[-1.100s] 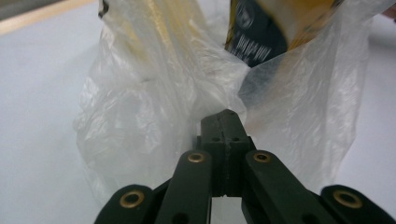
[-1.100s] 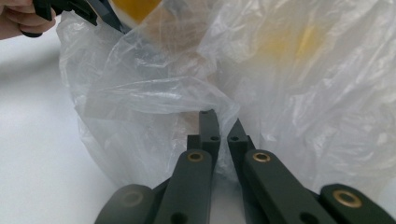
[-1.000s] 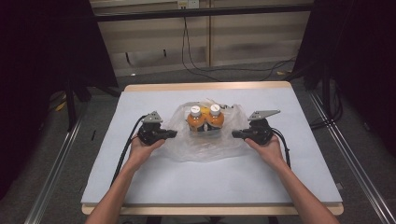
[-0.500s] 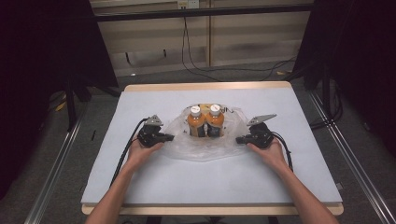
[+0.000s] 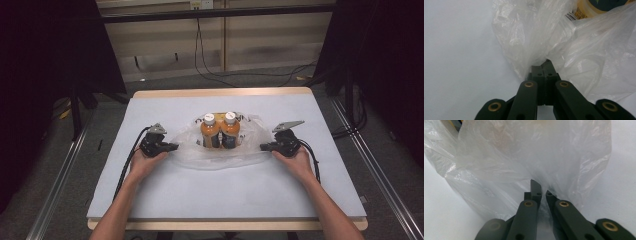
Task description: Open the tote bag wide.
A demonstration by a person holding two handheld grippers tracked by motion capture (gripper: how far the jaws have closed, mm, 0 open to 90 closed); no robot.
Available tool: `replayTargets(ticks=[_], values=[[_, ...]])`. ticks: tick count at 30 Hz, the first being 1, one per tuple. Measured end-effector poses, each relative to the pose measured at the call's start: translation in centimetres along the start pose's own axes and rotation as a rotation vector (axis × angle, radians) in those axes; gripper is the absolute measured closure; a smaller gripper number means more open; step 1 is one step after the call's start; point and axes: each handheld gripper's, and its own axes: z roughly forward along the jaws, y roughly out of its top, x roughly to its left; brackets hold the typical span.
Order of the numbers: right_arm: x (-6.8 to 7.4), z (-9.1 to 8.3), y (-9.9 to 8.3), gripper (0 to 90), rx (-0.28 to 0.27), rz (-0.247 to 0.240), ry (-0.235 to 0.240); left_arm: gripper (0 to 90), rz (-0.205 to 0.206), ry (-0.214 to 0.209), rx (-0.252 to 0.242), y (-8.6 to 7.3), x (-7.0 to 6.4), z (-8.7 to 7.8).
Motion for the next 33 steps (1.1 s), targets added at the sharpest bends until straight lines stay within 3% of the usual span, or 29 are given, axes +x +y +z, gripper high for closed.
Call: replayTargets(ticks=[4, 10, 16, 20, 25, 29, 33], values=[[0.2, -0.1, 0.0, 89.6, -0.001, 0.005, -0.015, 90.0, -0.020, -0.048, -0.036, -0.4, 0.2, 0.0], [0.8, -0.7, 0.4, 77.3, -0.085, 0.009, 0.029, 84.5, -0.019, -0.062, -0.086, 0.1, -0.7, -0.5], [2.0, -2.4, 0.6, 58.2, -0.140, -0.006, 0.063, 67.3, 0.014, -0.068, -0.129, 0.5, -2.0, -2.0], [2.6, -3.7, 1.0, 44.9, -0.193, 0.002, 0.090, 54.9, 0.010, -0.068, -0.179, 0.5, -2.3, -3.5], [3.2, -5.2, 1.0, 36.2, -0.226, 0.000, 0.095, 39.3, -0.012, -0.065, -0.249, 0.3, -2.5, -5.5], [3.6, -6.2, 1.2, 33.0, -0.255, -0.003, 0.099, 38.0, -0.006, -0.053, -0.301, 0.2, -2.6, -7.1], [3.9, -7.3, 1.3, 30.0, -0.277, -0.011, 0.093, 39.8, -0.004, -0.052, -0.324, 0.5, -2.9, -7.7]])
